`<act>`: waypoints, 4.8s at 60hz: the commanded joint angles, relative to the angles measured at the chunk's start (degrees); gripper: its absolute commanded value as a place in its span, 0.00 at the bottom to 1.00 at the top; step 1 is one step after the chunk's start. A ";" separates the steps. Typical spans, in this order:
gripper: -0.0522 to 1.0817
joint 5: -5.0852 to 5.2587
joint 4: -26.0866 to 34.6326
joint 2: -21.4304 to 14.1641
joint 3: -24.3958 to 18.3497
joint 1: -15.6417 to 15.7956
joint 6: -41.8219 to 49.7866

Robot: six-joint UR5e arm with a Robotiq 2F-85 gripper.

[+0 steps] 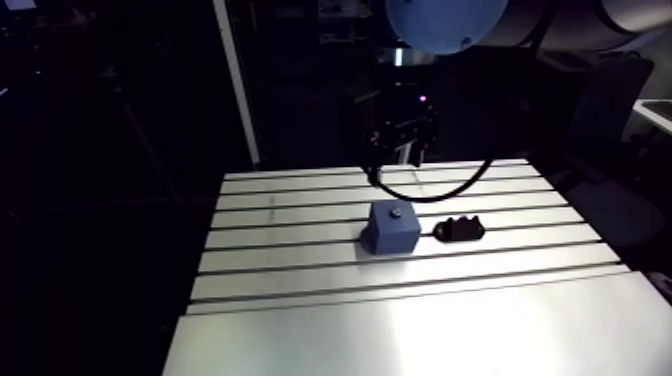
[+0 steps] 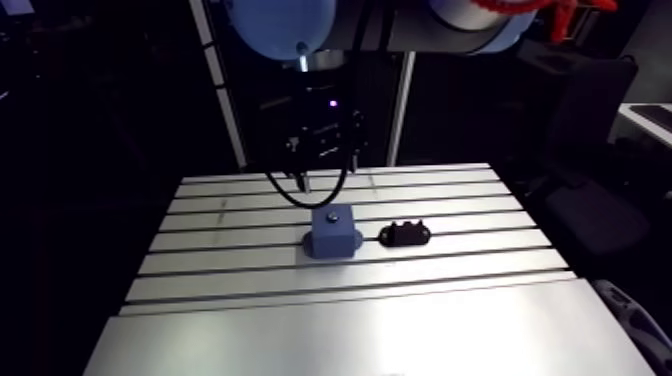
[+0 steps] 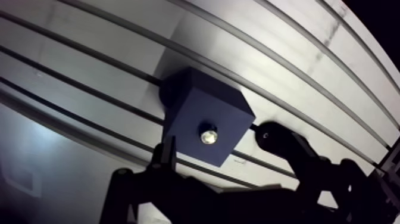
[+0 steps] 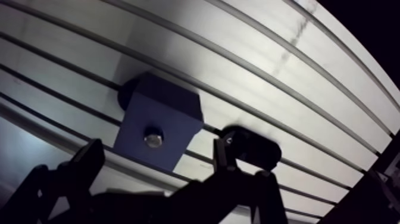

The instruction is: Pick up the M10 bolt and insert it into the hex recess until seated.

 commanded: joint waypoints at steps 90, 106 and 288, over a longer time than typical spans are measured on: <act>1.00 4.04 0.17 -0.91 3.90 -2.49 20.43; 1.00 4.13 -1.20 -0.28 4.48 -3.10 19.24; 1.00 5.19 -2.62 1.46 5.79 -3.28 16.96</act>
